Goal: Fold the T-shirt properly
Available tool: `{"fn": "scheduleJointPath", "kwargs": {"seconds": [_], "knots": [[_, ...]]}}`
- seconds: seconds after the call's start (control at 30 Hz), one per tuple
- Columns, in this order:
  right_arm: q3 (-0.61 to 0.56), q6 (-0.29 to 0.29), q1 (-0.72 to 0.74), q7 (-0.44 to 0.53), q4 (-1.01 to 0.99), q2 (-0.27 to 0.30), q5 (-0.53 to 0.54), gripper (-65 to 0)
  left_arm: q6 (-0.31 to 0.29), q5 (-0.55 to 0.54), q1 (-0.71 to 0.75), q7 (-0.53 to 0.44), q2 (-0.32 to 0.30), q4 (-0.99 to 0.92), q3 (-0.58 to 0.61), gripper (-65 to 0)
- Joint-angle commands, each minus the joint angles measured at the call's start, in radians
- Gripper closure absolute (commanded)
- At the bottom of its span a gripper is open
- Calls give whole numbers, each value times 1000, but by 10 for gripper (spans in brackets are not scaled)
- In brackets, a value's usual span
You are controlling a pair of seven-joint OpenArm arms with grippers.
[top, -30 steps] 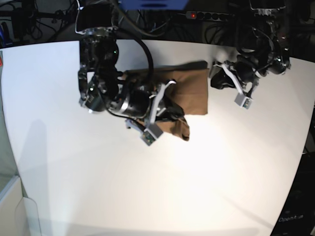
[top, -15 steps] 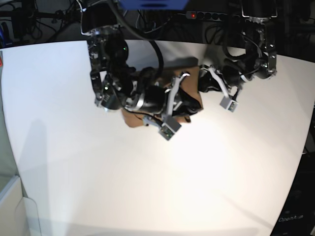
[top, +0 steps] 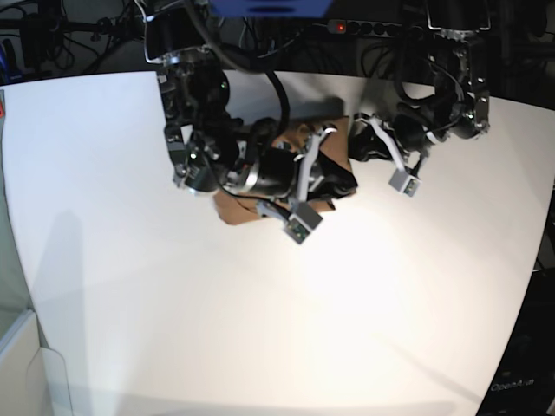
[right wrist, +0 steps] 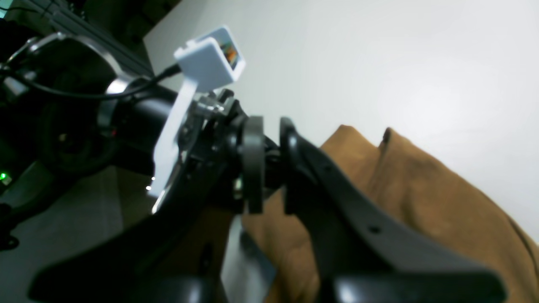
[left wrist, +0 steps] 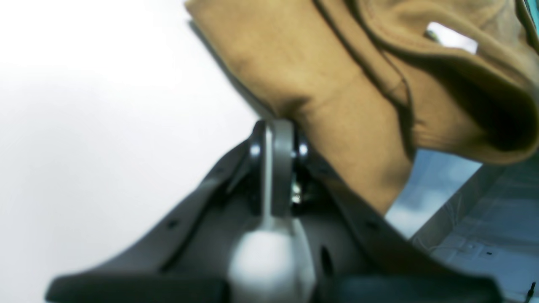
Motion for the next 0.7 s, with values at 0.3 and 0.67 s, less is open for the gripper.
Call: {"fn": "scheduleJointPath", "kwargs": {"seconds": [0.3,0.67], "knots": [[6,7,50,29,17,230,26,-65,5,12,5,17,-31,9,-2,-32],[123,7,52,29,20,403,29,-65,5,14,58,17,-105,11,81,-32]]}}
